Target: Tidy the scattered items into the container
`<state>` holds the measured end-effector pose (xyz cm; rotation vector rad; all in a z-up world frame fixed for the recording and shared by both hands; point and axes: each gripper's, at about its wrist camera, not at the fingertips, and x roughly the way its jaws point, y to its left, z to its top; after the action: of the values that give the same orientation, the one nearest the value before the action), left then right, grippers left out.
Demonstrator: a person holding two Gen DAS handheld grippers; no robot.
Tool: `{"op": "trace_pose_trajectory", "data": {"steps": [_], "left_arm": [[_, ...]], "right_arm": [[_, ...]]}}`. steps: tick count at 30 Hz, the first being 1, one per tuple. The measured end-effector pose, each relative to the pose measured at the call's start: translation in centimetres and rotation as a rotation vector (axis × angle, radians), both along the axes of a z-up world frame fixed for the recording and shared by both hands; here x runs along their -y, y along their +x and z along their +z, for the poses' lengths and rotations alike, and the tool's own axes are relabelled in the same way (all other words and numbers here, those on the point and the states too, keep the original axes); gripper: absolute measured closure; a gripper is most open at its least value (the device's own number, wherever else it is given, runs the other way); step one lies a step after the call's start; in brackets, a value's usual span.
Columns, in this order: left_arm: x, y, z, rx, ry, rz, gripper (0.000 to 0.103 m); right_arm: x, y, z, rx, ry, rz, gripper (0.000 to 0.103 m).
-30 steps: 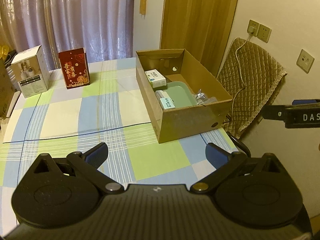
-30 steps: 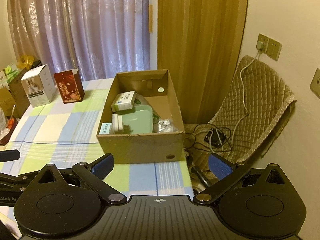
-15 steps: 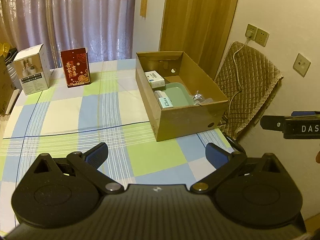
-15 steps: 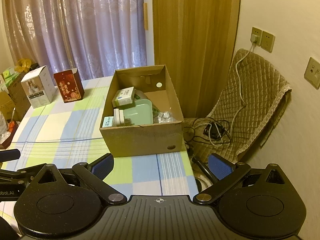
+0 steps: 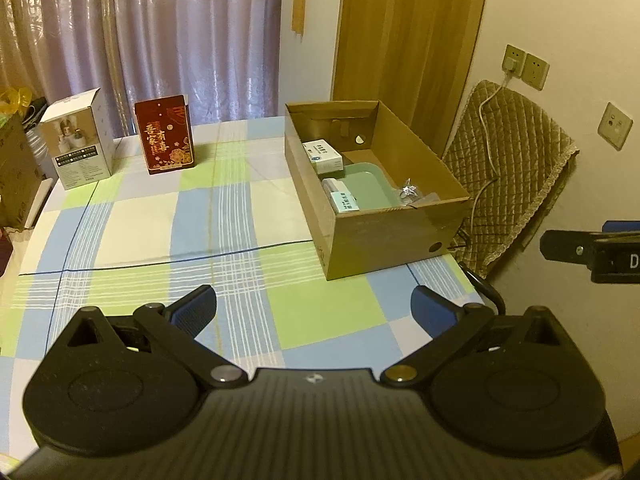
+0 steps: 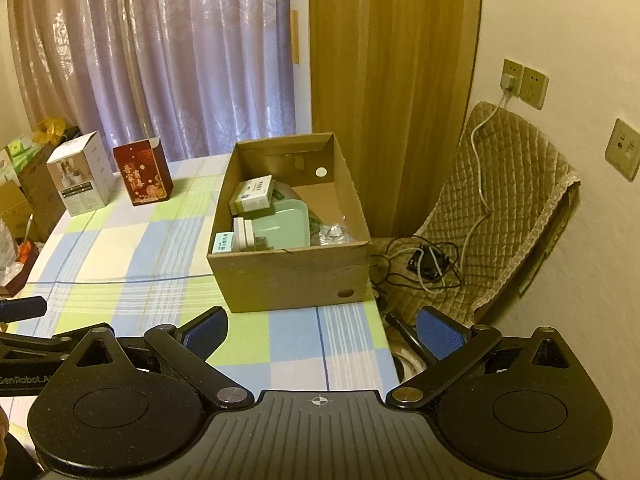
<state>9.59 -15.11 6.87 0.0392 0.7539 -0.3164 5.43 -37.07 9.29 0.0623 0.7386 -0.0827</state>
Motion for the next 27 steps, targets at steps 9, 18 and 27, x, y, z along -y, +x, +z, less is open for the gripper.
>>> {"op": "trace_pose_trajectory", "data": {"steps": [9,18,27], "left_arm": [[-0.16,-0.17,0.47,0.003,-0.008,-0.003,0.001],[-0.09,-0.16,0.31,-0.009,0.006,-0.002,0.001],[0.29,0.03,-0.13,-0.015,0.02,-0.016,0.001]], "right_arm": [[-0.28,-0.06,-0.03,-0.004,-0.003,0.006,0.0],[-0.3,-0.16,-0.45,-0.011,0.003,0.002,0.0],[-0.54,-0.15,-0.64,-0.015,0.006,0.006,0.0]]}}
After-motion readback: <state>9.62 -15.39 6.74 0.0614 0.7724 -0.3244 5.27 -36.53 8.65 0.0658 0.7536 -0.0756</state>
